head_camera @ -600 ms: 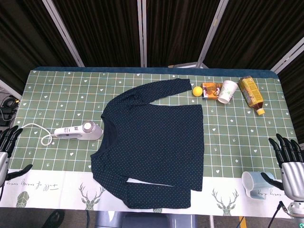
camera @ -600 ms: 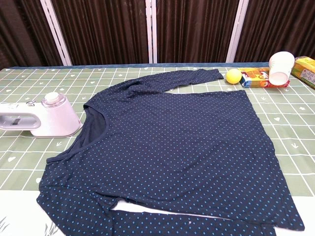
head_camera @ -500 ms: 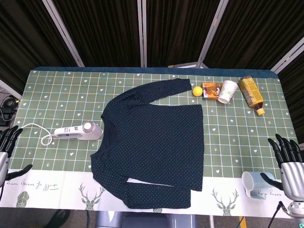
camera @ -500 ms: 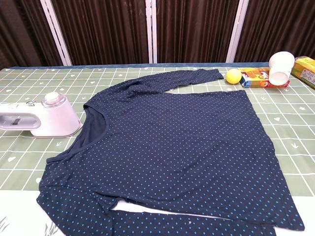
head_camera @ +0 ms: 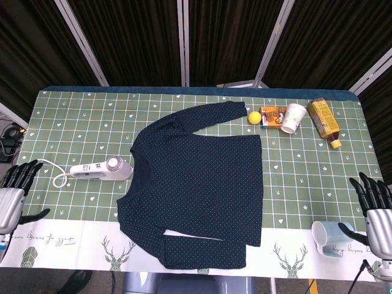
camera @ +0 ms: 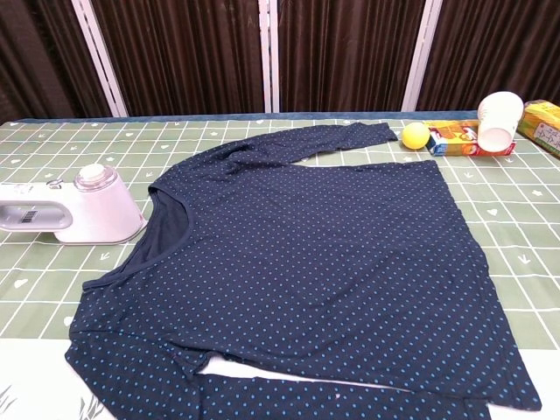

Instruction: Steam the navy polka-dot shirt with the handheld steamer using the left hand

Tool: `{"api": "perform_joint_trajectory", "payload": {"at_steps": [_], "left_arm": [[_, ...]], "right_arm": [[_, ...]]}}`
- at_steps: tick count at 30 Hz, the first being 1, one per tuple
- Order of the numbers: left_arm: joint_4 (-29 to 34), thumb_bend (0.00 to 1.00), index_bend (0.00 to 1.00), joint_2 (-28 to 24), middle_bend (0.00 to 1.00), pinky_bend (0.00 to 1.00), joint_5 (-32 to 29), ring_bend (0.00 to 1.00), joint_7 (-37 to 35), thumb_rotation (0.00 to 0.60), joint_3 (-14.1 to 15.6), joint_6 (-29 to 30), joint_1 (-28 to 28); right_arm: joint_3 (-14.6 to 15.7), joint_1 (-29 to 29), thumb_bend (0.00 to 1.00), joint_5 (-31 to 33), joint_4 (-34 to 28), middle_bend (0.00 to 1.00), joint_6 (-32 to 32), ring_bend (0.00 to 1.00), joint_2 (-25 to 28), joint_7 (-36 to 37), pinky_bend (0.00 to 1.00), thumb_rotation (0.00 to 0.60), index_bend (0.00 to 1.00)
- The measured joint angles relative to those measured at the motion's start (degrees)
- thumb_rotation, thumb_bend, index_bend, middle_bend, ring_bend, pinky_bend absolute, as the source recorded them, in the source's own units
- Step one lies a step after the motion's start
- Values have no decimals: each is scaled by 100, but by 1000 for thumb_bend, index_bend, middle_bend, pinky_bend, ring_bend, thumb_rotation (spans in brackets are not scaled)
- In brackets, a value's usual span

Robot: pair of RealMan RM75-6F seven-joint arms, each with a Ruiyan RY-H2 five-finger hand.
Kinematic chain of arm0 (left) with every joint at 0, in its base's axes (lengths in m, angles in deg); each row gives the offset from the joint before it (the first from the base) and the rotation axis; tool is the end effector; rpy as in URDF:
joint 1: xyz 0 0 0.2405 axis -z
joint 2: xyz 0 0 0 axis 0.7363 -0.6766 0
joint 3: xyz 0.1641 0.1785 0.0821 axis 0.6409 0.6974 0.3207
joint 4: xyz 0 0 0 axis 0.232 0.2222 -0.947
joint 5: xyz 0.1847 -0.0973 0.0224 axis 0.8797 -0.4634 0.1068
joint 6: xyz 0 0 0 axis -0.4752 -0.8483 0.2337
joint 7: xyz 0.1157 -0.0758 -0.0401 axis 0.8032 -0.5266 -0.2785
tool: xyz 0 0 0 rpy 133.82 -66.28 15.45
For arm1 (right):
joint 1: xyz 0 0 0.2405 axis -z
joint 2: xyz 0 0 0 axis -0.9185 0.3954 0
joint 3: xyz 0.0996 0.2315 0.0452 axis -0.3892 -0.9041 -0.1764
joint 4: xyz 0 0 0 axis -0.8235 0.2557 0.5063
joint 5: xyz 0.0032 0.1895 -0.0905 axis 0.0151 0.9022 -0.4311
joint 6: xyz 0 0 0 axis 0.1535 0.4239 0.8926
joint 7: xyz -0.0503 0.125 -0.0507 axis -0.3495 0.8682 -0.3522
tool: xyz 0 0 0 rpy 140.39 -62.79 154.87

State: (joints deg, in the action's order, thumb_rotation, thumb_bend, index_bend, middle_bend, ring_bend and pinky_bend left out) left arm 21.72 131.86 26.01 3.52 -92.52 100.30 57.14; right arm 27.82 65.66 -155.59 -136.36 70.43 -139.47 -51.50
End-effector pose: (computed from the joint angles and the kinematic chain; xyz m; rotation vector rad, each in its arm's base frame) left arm -0.2963 0.2081 0.1587 -1.4854 -0.9457 -0.8848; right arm -0.3001 -0.1603 0.1910 1.3583 -0.8195 0.9943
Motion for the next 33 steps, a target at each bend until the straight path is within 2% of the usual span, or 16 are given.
{"api": "perform_joint_trajectory", "payload": {"at_steps": [2,4,6,9,14,30,33], "left_arm": [[-188,74,0,121,0,0,-134,0,-47,600,-96,-323,223],[-408,197,0,254,0,0,-292,0,-81,600,-195,-692,466],[-635,250,0,392,0,0,-433,0,-92,600,-278,-1029,694],[-1069,256,0,705,0,0,-626,0,-67,600,-386,-1515,1069],[-1686,255,0,1299,0,0,-818,0,16,600,-480,-2001,1518],[-2975,257,0,2385,0,4,-1362,0,204,600,-635,-2629,2145],[-3170,263,26,2529,22,78,-1428,39,205,600,-653,-2698,2225]], "right_arm": [[-8,-11,0,32,12,0,-36,0,-5,1,0,600,0],[-22,-29,0,94,27,0,-94,0,-11,0,0,600,0],[-44,-51,0,177,45,0,-162,0,-21,-4,0,600,0],[-76,-76,0,268,72,0,-230,0,-35,-12,0,600,0],[-105,-110,0,360,99,0,-322,0,-53,-29,0,600,0],[-163,-218,0,650,194,0,-644,0,-90,-36,0,600,0],[-178,-238,0,710,219,0,-697,0,-105,-47,0,600,0]]}}
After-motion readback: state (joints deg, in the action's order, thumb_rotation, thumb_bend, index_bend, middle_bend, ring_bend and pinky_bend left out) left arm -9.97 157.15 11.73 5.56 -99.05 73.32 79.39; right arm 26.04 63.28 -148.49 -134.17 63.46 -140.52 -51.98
